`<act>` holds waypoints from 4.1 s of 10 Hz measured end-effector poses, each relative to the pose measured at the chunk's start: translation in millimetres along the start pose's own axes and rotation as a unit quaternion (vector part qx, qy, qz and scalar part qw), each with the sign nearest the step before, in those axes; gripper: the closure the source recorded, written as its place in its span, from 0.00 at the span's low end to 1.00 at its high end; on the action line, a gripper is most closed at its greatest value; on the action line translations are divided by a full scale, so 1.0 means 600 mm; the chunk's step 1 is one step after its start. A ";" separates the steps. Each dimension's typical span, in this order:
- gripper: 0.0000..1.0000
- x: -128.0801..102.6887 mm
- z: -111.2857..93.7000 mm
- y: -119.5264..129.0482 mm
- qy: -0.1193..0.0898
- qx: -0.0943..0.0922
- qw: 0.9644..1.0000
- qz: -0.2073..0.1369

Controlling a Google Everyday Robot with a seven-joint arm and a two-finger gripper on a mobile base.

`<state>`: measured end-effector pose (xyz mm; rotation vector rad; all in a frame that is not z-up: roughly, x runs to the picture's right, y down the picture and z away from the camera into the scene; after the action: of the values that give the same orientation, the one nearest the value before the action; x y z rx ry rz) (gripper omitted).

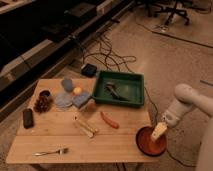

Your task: Stack bowls into tray

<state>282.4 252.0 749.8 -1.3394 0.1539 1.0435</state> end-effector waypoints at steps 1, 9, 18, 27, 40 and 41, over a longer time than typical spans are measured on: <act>0.58 -0.001 0.001 0.000 0.000 -0.005 1.000 0.000; 1.00 -0.003 0.005 0.017 0.013 -0.012 1.000 -0.007; 1.00 -0.068 -0.147 0.084 0.033 0.051 0.998 -0.022; 1.00 -0.190 -0.257 0.075 0.060 0.218 0.974 -0.015; 1.00 -0.258 -0.299 0.084 0.012 0.289 0.957 0.002; 1.00 -0.264 -0.305 0.081 0.006 0.280 0.960 0.003</act>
<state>243.0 8.8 762.3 -0.8290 0.4302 0.9049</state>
